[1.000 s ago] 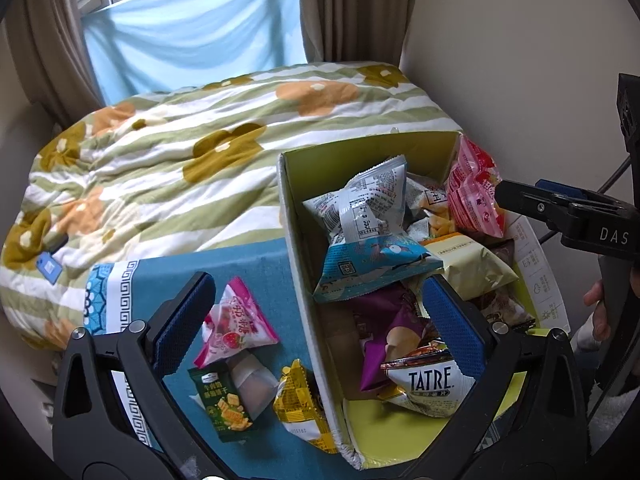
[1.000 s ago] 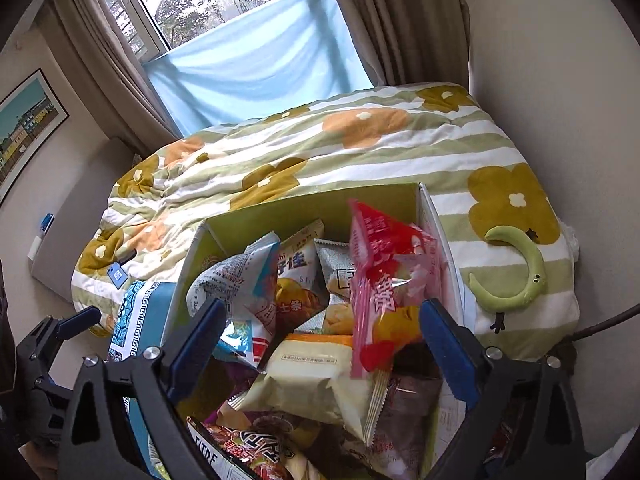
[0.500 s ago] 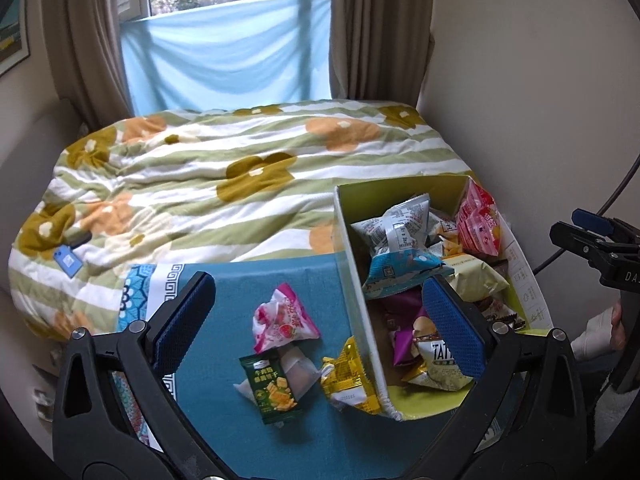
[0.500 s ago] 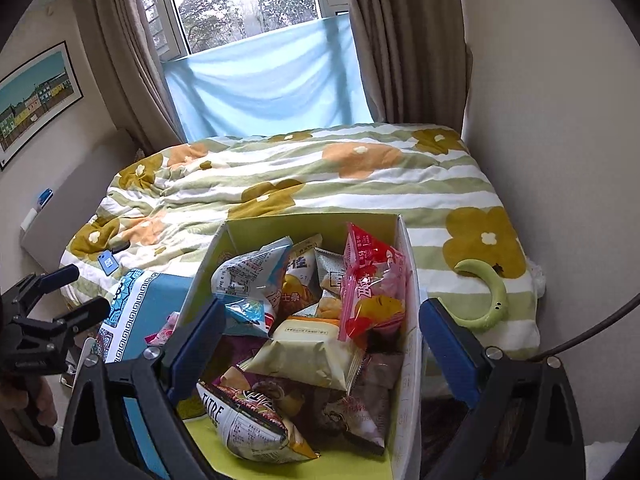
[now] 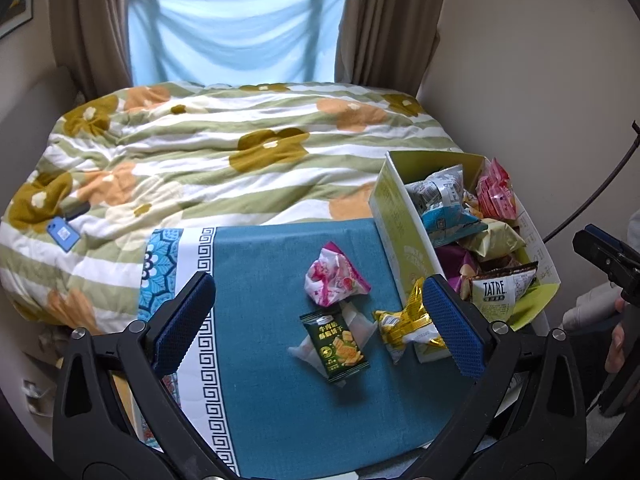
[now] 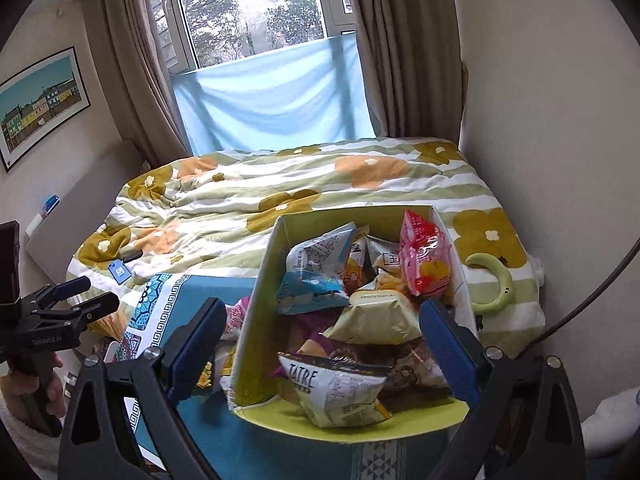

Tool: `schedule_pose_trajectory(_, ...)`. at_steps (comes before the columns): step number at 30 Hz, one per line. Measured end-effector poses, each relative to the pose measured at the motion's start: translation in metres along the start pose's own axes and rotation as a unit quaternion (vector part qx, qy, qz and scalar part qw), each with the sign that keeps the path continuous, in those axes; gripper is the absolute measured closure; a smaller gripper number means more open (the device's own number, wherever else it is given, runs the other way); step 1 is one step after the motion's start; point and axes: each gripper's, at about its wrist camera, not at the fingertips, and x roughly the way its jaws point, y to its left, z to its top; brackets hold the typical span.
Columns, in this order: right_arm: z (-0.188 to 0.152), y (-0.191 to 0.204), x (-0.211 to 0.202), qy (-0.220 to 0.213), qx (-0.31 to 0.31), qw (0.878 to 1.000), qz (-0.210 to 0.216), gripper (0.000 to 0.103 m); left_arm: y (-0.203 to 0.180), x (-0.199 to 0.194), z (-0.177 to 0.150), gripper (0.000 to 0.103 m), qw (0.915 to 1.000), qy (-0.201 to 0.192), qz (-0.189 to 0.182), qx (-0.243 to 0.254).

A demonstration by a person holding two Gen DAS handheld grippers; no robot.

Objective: Organize snacks
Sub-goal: 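Withdraw both tools from the box toward the remaining snacks, then grasp the green cracker pack with the left tool while the right tool grasps the gold bag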

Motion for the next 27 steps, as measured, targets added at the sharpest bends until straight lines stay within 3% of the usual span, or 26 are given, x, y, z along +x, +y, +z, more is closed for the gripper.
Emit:
schedule_pose_trajectory(12,-0.055,0.087,0.015,0.008,0.081,0.995,-0.059,0.007,0.051,0.055,-0.017,0.001,0.9922,0.083,-0.080,0.047)
schedule_pose_trajectory(22,-0.116,0.126,0.056,0.038,0.154,0.981,-0.111,0.008,0.050,0.127,-0.039,0.001,0.9781,0.146,-0.131,0.069)
schedule_pose_trajectory(27,-0.146,0.129,0.091,0.042,0.173,0.975,-0.134,0.017,0.034,0.163,-0.049,0.004,0.9705,0.176,-0.153,0.063)
